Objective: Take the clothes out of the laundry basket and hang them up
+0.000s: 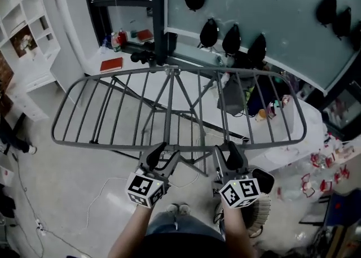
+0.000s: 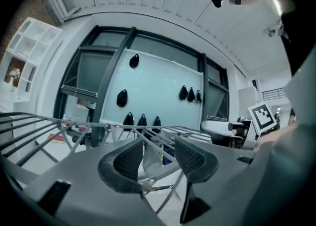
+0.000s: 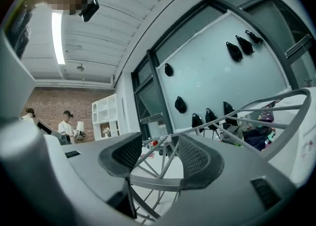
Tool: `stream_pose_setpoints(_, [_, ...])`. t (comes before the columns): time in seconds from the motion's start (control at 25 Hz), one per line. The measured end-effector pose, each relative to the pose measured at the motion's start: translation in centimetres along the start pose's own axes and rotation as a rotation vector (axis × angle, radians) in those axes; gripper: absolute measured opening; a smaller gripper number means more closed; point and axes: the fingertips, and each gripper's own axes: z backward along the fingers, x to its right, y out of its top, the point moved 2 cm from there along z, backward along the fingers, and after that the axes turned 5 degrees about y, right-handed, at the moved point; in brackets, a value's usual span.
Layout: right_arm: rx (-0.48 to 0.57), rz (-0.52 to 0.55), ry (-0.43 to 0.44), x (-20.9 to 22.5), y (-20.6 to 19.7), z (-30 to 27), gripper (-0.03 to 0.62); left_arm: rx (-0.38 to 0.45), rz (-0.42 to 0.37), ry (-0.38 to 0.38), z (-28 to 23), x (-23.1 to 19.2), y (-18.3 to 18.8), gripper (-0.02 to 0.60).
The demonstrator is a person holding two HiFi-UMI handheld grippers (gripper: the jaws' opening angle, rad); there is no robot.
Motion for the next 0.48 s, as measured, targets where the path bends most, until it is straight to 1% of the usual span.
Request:
stream_pose_setpoints(0.16, [0.02,0.01,-0.122,2.3,0.4,3.6,0.215,-0.025,-0.001,-0.148,-2.5,4.4,-0.8,0.198])
stream_pose_setpoints(0.28, [0.035,0.01,-0.213,4.3,0.8,7.0,0.216,-0.048,0.001,-0.238,-4.0,7.8,-1.5,0.198])
stream_pose_setpoints(0.48, [0.073,0.001,-0.411,6.7,1.0,14.2,0.216,-0.084,-0.009,-0.419,-6.0,13.6,-2.8,0.198])
